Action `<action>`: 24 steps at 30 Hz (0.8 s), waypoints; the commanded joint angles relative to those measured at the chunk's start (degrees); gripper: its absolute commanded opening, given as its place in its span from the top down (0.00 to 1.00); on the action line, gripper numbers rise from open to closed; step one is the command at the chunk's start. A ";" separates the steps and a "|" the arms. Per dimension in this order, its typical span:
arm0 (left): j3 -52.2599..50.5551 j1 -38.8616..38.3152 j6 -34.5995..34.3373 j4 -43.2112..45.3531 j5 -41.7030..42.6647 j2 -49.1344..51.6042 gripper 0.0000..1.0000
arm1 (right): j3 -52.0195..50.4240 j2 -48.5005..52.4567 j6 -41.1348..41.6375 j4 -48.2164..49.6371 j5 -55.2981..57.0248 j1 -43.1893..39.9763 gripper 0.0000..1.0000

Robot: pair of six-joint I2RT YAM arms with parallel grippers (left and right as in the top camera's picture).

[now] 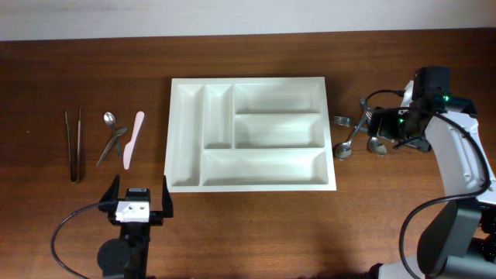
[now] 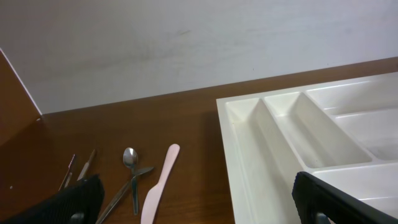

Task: Pack container
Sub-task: 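Move the right gripper over the steel cutlery pile right of the tray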

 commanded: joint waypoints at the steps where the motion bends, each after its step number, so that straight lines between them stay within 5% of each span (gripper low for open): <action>1: -0.24 0.31 0.55 -0.15 0.83 -0.48 0.01 | 0.11 2.01 -4.68 0.17 2.10 -0.13 0.01; 24: -0.24 0.31 0.55 -0.15 0.83 -0.48 0.01 | 0.11 15.76 -5.25 5.11 -3.26 -0.11 0.02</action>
